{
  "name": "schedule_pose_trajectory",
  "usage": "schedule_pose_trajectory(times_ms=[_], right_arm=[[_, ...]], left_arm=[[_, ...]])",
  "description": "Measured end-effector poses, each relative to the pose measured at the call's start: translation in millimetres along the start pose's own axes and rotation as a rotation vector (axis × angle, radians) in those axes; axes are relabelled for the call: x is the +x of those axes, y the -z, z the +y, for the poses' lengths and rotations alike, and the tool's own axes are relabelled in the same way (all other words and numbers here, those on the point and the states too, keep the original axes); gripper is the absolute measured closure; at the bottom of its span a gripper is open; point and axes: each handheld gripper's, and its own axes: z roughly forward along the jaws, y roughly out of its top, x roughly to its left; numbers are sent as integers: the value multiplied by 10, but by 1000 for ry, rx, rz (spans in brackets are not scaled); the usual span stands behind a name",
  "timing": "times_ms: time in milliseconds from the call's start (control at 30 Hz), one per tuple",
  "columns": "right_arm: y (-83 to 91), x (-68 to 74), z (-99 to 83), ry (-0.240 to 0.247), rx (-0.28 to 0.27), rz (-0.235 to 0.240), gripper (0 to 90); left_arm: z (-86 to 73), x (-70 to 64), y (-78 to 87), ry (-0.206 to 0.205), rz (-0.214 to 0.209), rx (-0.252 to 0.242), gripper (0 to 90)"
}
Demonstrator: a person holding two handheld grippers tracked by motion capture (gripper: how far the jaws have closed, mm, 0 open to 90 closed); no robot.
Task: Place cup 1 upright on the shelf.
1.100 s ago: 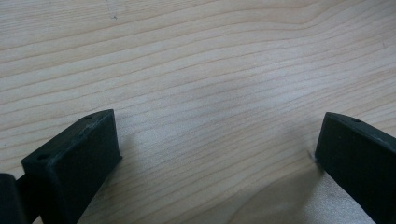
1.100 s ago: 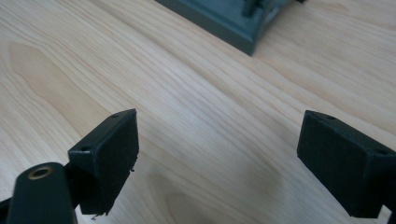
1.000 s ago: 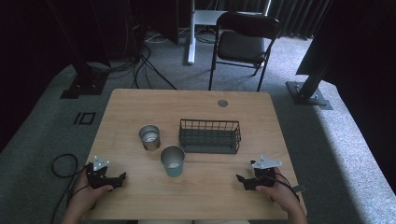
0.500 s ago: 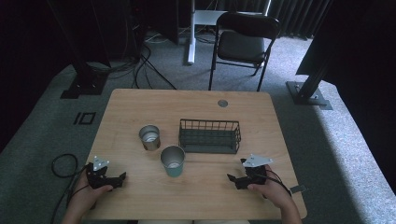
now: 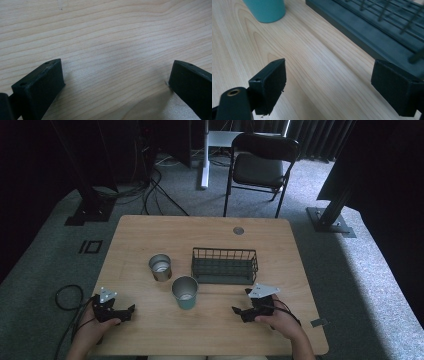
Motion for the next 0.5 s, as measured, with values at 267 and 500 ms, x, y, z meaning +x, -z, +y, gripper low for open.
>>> schedule_pose_trajectory(times_ms=[267,500], right_arm=[[-125,99,120,31,-23,36,126],[-251,200,223,50,-47,71,126]], left_arm=[[0,0,1,0,0,1,4],[0,0,0,0,0,1,4]])
